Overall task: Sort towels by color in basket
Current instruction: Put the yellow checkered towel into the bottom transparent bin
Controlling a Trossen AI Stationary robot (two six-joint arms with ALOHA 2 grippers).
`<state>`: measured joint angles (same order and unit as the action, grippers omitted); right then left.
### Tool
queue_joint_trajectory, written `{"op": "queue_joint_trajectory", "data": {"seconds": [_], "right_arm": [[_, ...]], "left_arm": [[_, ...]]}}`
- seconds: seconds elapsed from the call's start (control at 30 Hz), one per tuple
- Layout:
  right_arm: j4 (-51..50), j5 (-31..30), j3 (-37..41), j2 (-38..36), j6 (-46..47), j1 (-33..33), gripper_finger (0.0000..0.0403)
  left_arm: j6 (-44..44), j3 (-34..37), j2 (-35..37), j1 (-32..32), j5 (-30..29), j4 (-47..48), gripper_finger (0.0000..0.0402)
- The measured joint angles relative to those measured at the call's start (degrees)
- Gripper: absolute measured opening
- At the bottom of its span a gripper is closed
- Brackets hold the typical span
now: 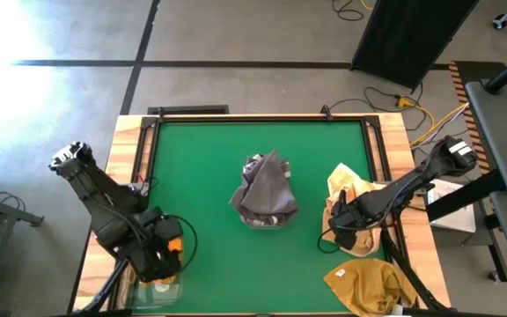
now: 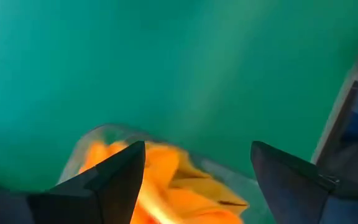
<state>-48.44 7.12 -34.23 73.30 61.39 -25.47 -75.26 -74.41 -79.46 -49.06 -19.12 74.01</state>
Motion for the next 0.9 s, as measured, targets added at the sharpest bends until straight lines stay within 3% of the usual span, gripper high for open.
{"op": "queue_joint_trajectory", "data": {"seconds": [0.2, 0.33, 0.5, 0.63, 0.8, 0.9], "right_arm": [[0.2, -10.0, -0.2, 0.1, 0.3, 0.0, 0.0265], [1.5, -11.3, -0.2, 0.5, 3.5, 0.4, 0.0226], [3.3, -11.1, -0.1, 2.1, 4.7, 0.4, 0.0126], [7.5, -9.4, -0.6, 3.7, 2.0, 0.4, 0.0031], [5.2, -9.1, -7.6, 3.8, -1.7, 0.3, 0.0022], [-2.7, -14.3, -16.2, 2.3, -4.6, 0.3, 0.002]], "left_arm": [[9.9, 4.5, -0.1, 1.1, 0.0, -11.9, 0.0276], [15.6, 8.7, -0.1, 2.0, -4.8, -18.2, 0.0276], [24.4, 14.6, -0.1, 2.0, -18.0, -30.4, 0.0276], [33.2, 18.2, -0.1, 2.0, -22.2, -43.1, 0.0276], [41.0, 21.7, -0.1, 2.0, -25.9, -56.3, 0.0276], [45.5, 23.8, -0.1, 2.0, -27.7, -63.8, 0.0276]]}}
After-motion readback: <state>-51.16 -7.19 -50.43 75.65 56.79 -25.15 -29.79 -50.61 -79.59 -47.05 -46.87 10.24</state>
